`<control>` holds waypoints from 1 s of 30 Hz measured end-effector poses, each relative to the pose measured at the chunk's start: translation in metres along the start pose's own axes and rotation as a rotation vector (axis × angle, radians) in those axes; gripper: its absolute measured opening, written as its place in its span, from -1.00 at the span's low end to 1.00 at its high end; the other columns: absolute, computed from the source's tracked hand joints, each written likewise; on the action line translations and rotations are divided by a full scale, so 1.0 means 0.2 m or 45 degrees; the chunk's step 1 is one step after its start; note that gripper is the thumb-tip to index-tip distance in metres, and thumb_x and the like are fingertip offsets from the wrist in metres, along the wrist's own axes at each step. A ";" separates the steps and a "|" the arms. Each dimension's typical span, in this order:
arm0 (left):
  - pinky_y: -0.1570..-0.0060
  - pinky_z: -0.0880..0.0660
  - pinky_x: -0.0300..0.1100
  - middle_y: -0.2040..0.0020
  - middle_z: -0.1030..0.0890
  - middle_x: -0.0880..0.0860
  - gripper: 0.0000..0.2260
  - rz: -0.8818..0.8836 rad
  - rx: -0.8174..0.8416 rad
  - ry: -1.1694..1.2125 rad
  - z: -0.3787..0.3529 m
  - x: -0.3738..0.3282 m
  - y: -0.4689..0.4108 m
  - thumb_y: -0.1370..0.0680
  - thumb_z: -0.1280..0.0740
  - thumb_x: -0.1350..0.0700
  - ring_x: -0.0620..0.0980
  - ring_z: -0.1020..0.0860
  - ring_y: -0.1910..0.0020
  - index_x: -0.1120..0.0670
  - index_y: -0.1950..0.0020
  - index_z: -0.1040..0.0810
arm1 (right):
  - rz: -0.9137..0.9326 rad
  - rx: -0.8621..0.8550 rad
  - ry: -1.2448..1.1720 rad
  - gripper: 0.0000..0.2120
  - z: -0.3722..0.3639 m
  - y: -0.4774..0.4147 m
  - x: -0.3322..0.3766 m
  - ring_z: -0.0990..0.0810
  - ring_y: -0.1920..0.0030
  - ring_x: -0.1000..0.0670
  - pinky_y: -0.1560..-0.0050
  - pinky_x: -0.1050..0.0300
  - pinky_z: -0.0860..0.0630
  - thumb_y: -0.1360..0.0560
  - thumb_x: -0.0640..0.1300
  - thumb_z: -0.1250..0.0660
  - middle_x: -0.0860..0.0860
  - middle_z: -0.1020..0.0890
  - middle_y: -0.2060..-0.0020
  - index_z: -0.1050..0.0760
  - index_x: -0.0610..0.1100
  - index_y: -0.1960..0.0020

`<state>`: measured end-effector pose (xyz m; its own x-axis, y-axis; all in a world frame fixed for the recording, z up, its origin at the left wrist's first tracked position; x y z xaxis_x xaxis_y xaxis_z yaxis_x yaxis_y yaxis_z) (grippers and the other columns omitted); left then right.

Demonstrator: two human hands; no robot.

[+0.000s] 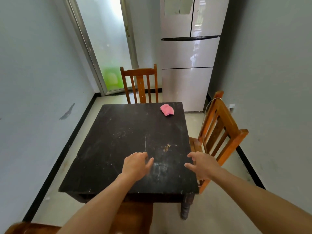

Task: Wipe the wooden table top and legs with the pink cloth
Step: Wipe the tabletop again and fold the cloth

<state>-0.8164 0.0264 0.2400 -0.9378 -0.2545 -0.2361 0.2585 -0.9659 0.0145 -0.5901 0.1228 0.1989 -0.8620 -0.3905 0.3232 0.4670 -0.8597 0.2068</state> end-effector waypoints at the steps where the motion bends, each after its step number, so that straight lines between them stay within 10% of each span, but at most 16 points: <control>1: 0.12 -0.52 -0.12 0.21 -0.60 -0.09 -0.68 0.017 0.003 -0.009 -0.02 0.00 -0.08 -0.57 -0.17 -0.19 -0.07 -0.56 0.22 0.00 0.09 -0.56 | 0.010 0.010 -0.001 -0.54 0.00 -0.08 -0.02 -0.58 -0.17 0.06 -0.11 0.16 -0.56 -0.51 0.27 -0.26 0.10 -0.55 -0.25 -0.39 0.12 -0.35; 18: -0.09 -0.46 -0.10 -0.15 -0.47 0.01 -0.64 0.290 0.221 -0.022 -0.61 0.04 -1.12 -0.60 -0.12 -0.16 0.00 -0.47 -0.12 0.04 -0.23 -0.47 | 0.193 0.183 0.269 -0.53 0.11 -1.52 -0.27 -0.56 -0.02 0.08 -0.02 0.12 -0.58 -0.52 0.24 -0.26 0.07 -0.52 -0.13 -0.35 0.11 -0.38; 30: -0.49 -0.03 0.03 -0.55 -0.08 0.18 -0.41 0.682 0.214 -0.065 -1.20 0.17 -1.10 -0.62 0.07 -0.22 0.13 -0.04 -0.54 0.11 -0.54 -0.15 | 0.509 0.182 0.389 -0.09 -0.23 -2.61 -0.08 0.07 -0.56 -0.20 -0.49 -0.24 -0.03 -0.42 0.32 -0.35 -0.09 0.04 -0.57 0.06 0.07 -0.57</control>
<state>-0.8503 0.2414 -0.0039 -0.6969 -0.7093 -0.1058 0.6651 -0.6944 0.2746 -0.8280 0.5622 0.0430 -0.6189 -0.7758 0.1232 0.7754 -0.5784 0.2535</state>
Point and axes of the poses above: each hand's wrist, its own y-axis away from the middle knuckle, its own z-axis out of the back of the hand, x = y × z, the point moved 9 cm from there along -y, towards the middle knuckle
